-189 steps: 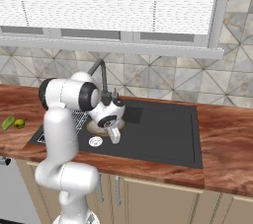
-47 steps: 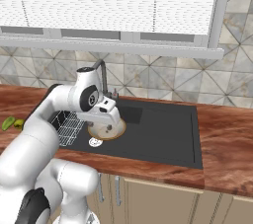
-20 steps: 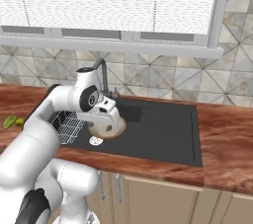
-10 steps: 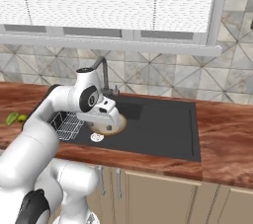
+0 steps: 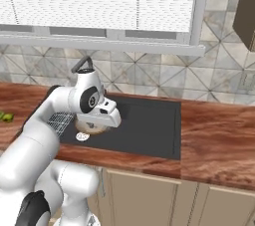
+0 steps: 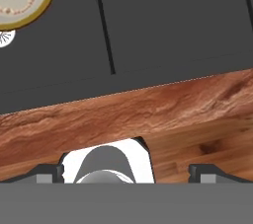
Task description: Remove the mango and pear from the sink. Then move the bowl and cup from the counter to the sink for washing.
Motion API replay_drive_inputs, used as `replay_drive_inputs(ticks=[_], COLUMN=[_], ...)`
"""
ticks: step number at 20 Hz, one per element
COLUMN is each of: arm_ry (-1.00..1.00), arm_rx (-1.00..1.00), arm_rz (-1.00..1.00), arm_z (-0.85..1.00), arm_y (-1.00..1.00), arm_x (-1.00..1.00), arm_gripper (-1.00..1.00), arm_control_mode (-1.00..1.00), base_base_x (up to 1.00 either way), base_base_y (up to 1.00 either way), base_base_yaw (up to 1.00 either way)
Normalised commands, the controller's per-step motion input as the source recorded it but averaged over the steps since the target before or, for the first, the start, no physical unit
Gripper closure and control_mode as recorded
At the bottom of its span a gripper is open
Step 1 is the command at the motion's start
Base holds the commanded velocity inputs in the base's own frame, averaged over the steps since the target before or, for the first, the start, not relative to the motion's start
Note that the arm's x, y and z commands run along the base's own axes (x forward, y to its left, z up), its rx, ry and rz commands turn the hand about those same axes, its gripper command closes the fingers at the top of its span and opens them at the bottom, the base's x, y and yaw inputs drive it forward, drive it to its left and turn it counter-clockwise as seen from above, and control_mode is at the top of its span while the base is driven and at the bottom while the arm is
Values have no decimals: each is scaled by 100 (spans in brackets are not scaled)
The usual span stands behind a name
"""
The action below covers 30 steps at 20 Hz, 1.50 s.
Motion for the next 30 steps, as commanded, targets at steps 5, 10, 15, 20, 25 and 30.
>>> replay_drive_inputs(ticks=[5, 10, 15, 20, 25, 30], arm_ry=[0, 0, 0, 0, 0, 0], arm_rx=[0, 0, 0, 0, 0, 0], arm_rz=[0, 0, 0, 0, 0, 0], arm_z=[0, 0, 0, 0, 0, 0], arm_y=[0, 0, 0, 0, 0, 0], arm_x=[0, 0, 0, 0, 0, 0], arm_gripper=[-100, -100, -100, -100, -100, -100], arm_control_mode=[100, 100, 100, 100, 100, 100], base_base_x=[1, 6, 11, 14, 17, 30], base_base_y=[-49, -48, -46, -46, -44, -37], base_base_yaw=[0, 0, 0, 0, 0, 1])
